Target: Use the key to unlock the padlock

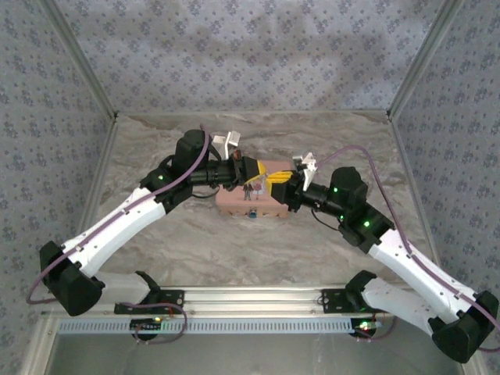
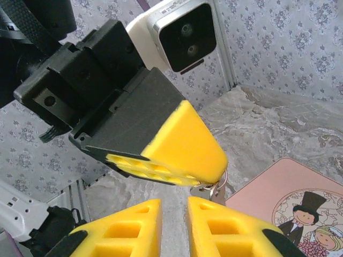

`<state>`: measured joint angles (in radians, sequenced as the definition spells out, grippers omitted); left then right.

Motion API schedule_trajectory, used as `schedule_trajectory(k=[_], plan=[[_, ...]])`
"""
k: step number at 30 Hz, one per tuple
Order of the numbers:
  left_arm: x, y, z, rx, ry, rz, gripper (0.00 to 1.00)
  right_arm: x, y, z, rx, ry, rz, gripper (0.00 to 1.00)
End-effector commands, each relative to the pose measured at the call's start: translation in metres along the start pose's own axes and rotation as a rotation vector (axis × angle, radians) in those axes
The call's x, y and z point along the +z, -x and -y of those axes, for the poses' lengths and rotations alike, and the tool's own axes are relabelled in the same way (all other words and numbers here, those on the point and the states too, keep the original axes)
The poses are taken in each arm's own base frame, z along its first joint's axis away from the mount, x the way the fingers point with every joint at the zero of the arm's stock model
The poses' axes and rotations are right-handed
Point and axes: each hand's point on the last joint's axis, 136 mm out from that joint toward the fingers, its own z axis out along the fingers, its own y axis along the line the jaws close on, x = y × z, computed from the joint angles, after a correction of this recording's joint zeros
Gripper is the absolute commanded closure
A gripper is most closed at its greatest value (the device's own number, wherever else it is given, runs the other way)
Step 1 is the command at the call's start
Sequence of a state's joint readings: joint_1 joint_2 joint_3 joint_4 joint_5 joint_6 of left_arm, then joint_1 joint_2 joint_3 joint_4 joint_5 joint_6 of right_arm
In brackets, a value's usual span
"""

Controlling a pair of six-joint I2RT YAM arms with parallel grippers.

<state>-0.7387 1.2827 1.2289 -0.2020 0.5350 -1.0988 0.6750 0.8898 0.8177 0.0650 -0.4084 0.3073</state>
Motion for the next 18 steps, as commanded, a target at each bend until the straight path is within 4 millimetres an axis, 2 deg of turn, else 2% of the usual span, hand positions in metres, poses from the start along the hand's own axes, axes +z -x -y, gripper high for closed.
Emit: schedule_trajectory(k=[1,7,13,18], plan=[[-0.004,0.0,0.011,0.005,-0.046,0.002,1.0,0.003,0.008,-0.003,-0.015,0.008,0.018,0.78],[-0.005,-0.001,0.013,0.006,-0.054,-0.002,1.0,0.007,0.012,0.003,-0.023,-0.02,0.02,0.79],[-0.004,-0.002,0.016,0.006,-0.067,-0.011,1.0,0.009,0.016,0.006,-0.031,-0.036,0.027,0.85],[-0.004,-0.004,0.015,0.002,-0.069,-0.018,1.0,0.009,0.022,0.002,-0.053,-0.023,0.039,0.81]])
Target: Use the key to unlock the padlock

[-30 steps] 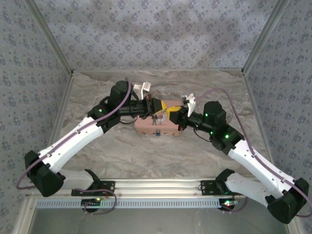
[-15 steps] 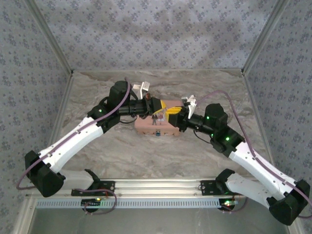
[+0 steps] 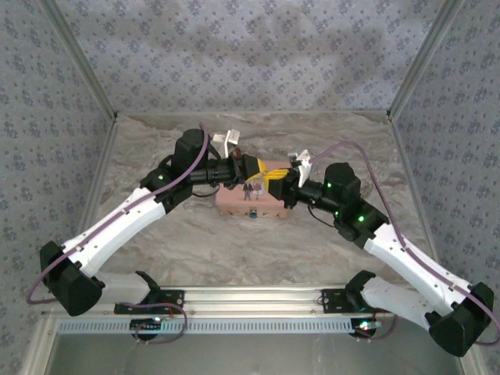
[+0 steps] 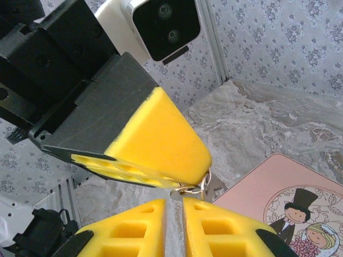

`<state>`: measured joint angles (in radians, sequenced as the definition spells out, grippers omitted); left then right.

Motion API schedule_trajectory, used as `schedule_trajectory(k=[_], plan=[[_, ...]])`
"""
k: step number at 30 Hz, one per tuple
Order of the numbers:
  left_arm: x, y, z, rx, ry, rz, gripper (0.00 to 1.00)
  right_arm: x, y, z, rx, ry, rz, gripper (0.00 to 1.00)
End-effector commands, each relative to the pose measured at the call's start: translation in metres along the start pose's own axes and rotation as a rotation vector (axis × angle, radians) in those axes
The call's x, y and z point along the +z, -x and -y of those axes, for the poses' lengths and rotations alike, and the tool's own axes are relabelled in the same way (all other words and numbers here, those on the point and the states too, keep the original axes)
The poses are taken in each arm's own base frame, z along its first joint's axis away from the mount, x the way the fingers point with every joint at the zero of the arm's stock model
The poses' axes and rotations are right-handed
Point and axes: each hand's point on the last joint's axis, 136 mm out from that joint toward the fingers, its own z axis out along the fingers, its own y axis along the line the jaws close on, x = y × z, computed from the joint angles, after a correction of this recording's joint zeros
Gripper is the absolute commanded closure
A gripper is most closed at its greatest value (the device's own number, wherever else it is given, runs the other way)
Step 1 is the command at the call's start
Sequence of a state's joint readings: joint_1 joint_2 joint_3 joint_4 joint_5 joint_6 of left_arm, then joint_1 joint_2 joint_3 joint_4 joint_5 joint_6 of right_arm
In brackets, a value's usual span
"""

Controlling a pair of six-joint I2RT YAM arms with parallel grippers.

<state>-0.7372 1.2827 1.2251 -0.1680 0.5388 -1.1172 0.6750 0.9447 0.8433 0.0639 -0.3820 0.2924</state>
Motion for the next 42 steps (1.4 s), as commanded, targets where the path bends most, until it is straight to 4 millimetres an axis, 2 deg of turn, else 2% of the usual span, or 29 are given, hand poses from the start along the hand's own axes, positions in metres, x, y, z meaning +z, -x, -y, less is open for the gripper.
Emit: schedule_trajectory(k=[1,5,13,20,31,36,42], plan=[[-0.004,-0.007,0.01,0.005,-0.046,-0.028,1.0,-0.005,0.025,-0.01,-0.056,0.017,0.07,0.82],[-0.004,-0.006,0.013,0.004,-0.056,-0.028,1.0,-0.009,0.029,-0.012,-0.072,0.019,0.087,0.88],[-0.003,-0.009,0.02,-0.001,-0.092,-0.053,1.0,-0.009,0.035,-0.014,-0.104,0.032,0.106,0.86],[0.001,-0.015,0.02,0.0,-0.094,-0.088,1.0,-0.01,0.042,-0.018,-0.138,0.042,0.104,1.0],[-0.006,-0.005,0.014,0.007,-0.061,-0.036,1.0,-0.025,0.027,-0.015,-0.115,0.021,0.069,1.0],[-0.009,-0.003,0.014,0.003,-0.062,-0.03,1.0,-0.036,0.024,-0.01,-0.091,-0.01,0.074,0.76],[-0.009,-0.003,0.017,0.001,-0.074,-0.037,1.0,-0.031,0.026,-0.016,-0.076,0.039,0.058,0.67]])
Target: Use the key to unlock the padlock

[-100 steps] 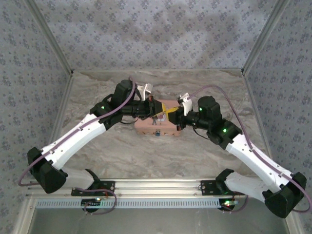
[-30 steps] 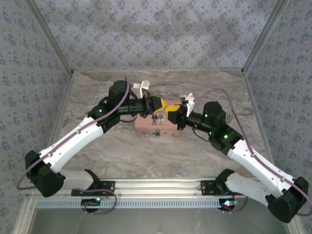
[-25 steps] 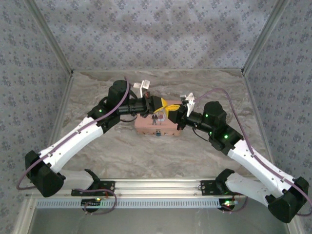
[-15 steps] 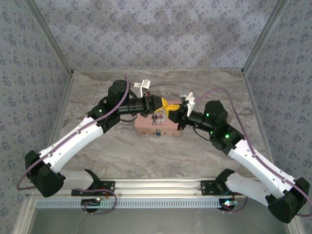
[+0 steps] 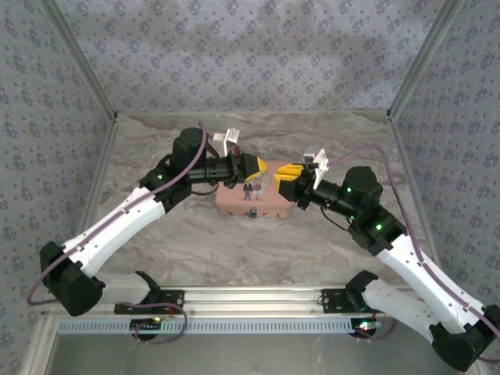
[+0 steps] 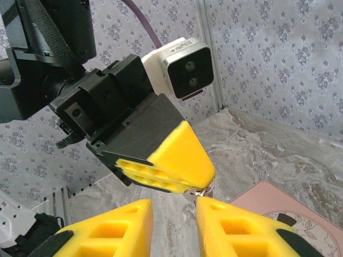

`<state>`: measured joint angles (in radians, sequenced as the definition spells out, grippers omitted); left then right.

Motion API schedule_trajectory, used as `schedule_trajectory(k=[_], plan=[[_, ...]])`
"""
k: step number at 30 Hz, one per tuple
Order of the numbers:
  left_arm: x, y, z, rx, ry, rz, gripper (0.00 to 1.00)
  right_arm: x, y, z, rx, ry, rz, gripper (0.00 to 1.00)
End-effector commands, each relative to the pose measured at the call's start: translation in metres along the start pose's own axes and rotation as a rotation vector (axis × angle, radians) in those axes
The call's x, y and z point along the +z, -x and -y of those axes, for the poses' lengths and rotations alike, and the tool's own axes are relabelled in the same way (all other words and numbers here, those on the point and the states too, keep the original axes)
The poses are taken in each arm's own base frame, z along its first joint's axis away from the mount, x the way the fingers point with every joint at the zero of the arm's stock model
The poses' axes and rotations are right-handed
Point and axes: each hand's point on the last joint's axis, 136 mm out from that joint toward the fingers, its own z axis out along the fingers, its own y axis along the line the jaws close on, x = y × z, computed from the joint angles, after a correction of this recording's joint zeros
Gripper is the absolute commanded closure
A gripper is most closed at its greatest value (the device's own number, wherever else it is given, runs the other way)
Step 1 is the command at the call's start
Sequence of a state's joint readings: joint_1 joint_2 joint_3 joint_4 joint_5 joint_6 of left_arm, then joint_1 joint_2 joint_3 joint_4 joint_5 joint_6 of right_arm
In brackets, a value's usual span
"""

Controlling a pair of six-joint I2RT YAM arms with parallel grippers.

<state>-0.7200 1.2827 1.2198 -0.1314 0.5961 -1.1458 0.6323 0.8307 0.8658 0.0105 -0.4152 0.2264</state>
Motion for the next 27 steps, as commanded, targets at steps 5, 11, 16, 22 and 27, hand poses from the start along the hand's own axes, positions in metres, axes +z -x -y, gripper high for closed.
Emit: schedule_trajectory(k=[5,11,16,22,27], plan=[[-0.007,-0.005,0.013,0.014,-0.037,-0.02,1.0,0.011,0.003,-0.011,0.087,0.131,-0.022,0.56],[-0.008,-0.006,0.016,0.013,-0.047,-0.025,1.0,0.011,0.017,-0.005,0.173,0.179,0.016,0.51],[-0.008,-0.007,0.017,0.012,-0.05,-0.028,1.0,0.011,0.018,0.004,0.227,0.181,0.014,0.47],[-0.007,-0.006,0.018,0.011,-0.057,-0.028,1.0,0.016,0.007,0.01,0.212,0.145,-0.02,0.5],[-0.007,-0.005,0.018,0.012,-0.057,-0.029,1.0,0.023,-0.002,0.009,0.194,0.14,-0.061,0.56]])
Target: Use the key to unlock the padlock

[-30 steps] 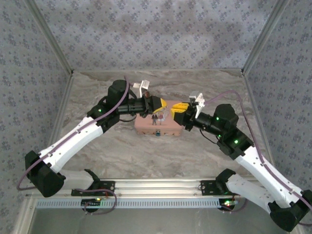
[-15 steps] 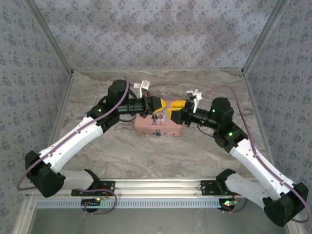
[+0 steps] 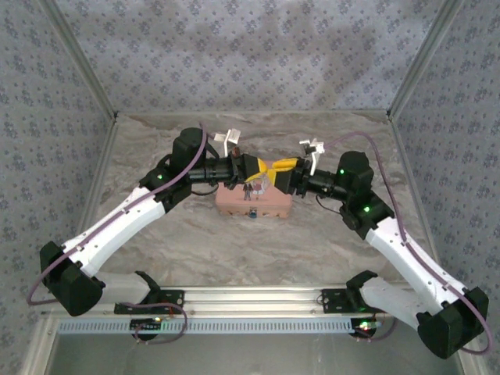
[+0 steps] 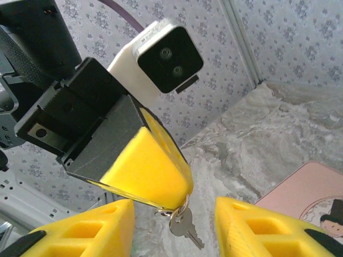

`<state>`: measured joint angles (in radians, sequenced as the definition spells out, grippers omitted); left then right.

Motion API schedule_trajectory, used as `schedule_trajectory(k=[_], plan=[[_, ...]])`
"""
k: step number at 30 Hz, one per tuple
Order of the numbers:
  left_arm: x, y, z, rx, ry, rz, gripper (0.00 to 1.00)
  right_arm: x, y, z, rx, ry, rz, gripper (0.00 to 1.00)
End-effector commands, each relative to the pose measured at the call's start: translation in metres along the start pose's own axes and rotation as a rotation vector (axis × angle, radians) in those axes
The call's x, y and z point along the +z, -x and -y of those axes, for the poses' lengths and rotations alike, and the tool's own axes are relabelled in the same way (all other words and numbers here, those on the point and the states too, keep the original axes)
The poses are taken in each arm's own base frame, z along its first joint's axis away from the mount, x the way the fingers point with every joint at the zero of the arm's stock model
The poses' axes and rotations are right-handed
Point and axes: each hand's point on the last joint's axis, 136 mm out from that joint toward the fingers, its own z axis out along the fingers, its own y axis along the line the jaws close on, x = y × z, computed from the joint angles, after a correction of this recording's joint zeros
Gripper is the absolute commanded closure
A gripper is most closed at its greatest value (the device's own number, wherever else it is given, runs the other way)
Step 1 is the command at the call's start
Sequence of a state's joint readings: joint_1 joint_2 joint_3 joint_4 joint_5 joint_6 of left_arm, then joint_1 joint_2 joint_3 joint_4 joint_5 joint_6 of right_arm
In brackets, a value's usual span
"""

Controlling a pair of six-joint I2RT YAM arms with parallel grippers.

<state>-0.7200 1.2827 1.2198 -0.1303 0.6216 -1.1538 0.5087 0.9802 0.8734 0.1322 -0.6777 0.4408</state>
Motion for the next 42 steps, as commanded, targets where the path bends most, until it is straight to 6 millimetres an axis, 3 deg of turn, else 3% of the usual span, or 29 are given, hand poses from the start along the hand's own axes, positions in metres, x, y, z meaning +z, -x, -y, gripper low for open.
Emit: schedule_trajectory(k=[1,7,23,32,38,42], plan=[[-0.006,-0.001,0.016,0.019,-0.044,-0.006,1.0,0.003,0.005,-0.007,-0.034,0.007,-0.012,0.57],[-0.005,-0.001,0.016,0.016,-0.04,-0.011,1.0,0.006,0.003,-0.008,-0.041,0.012,-0.024,0.57],[-0.004,-0.001,0.014,0.02,-0.033,-0.018,1.0,0.007,-0.001,-0.005,-0.059,0.008,-0.043,0.94],[-0.004,-0.001,0.009,0.03,-0.011,-0.016,0.99,0.002,-0.003,-0.007,-0.081,-0.003,-0.048,1.0],[-0.013,0.004,0.008,0.056,0.015,0.033,0.49,0.0,-0.004,-0.009,-0.073,0.001,-0.032,1.0],[-0.023,0.009,0.005,0.069,0.027,0.083,0.44,-0.004,-0.001,-0.012,-0.064,0.01,0.0,1.0]])
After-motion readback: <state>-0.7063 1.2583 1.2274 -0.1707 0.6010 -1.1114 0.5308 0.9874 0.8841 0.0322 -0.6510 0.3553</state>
